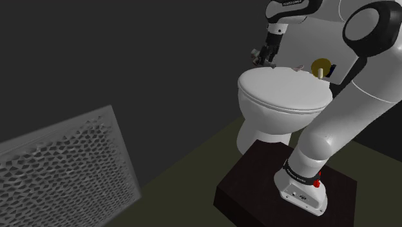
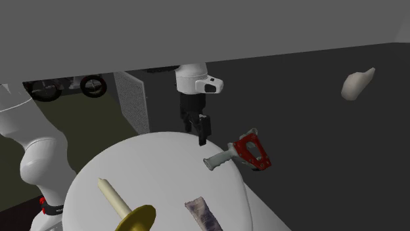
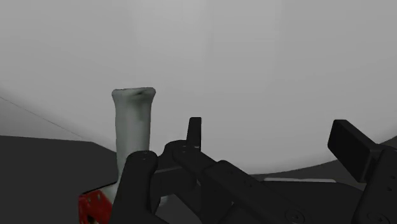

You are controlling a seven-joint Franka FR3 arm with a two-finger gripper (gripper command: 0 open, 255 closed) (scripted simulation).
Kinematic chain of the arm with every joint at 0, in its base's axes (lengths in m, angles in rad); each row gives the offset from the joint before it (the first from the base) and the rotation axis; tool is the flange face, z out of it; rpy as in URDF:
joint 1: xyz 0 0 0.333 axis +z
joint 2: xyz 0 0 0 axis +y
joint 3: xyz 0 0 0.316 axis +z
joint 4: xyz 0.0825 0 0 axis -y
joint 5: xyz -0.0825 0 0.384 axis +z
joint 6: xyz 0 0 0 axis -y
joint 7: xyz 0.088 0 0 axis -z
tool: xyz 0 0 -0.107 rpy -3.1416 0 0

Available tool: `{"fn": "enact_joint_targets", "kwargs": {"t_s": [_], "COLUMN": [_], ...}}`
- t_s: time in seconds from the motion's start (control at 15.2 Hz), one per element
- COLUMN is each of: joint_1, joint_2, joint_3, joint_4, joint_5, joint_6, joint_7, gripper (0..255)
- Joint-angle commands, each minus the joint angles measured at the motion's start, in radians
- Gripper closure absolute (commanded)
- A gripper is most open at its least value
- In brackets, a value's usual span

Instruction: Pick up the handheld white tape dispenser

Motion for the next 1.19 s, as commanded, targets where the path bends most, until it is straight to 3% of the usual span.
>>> {"fn": "enact_joint_targets", "kwargs": {"t_s": [0.0,0.46,1.06,1.12], "joint_1": [-0.009,-0.101,-0.096,-0.094], "joint_2": [0.069,0.321,0.314,0.311], "joint_3": [-0.035,-0.129,-0.122,-0.122], "joint_4": [0.072,0.336,0.227,0.223], "joint_5": [0.047,0.255,0.254,0.251], "joint_6": [0.003,-0.029,0.074,0.076], "joint_7": [-0.038,-0.182,-0.19,-0.187], "gripper": [0,0,0,255]}}
